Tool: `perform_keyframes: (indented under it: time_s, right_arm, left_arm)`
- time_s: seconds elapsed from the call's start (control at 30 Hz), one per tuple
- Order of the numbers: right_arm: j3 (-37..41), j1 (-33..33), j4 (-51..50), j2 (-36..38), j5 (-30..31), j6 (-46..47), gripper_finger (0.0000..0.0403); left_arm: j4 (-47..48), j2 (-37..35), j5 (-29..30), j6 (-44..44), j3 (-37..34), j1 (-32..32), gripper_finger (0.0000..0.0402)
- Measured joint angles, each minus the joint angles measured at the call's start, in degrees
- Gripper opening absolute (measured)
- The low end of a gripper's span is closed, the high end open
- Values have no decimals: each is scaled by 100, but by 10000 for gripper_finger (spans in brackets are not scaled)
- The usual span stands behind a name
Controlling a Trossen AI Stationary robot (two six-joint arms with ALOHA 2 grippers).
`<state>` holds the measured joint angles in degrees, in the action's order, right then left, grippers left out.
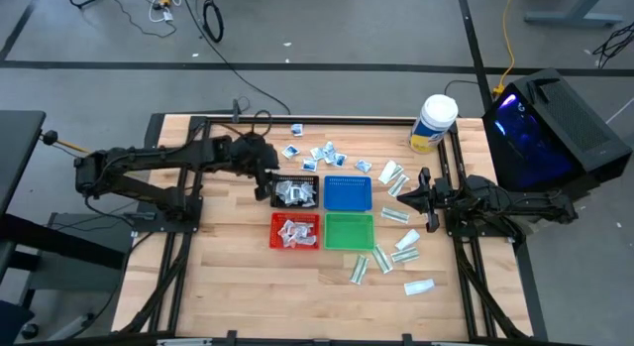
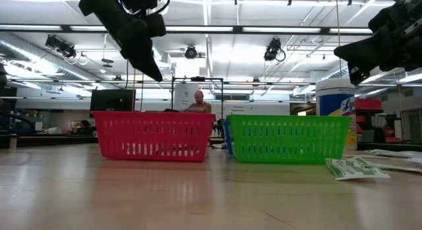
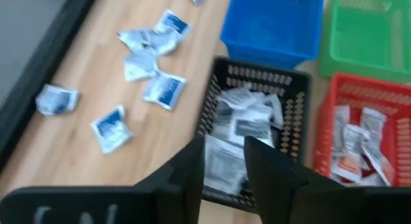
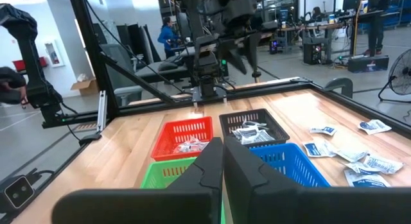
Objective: Pick & Place First Aid Supplies
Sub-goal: Put the blue alcohol pad into the blue bin
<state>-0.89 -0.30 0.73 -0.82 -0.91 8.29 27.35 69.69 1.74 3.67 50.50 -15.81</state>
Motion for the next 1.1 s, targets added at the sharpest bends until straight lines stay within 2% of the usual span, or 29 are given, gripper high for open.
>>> perform_keyframes:
  time_s: [0.3,0.47,0.73,1.1]
  right_arm:
    - [0,2,1,-1,-2,-1,18]
    - [-2,2,0,0,-2,-2,18]
    - [0,0,0,0,-2,-1,18]
    - [0,0,0,0,-2,-2,18]
  left_arm:
    - [-50,181,-27,1093,216,-628,244]
    - [-49,537,-294,2009,216,-971,300]
    - [49,1171,-759,2164,258,-1283,336]
    - [476,2067,-697,1169,1408,-1829,355]
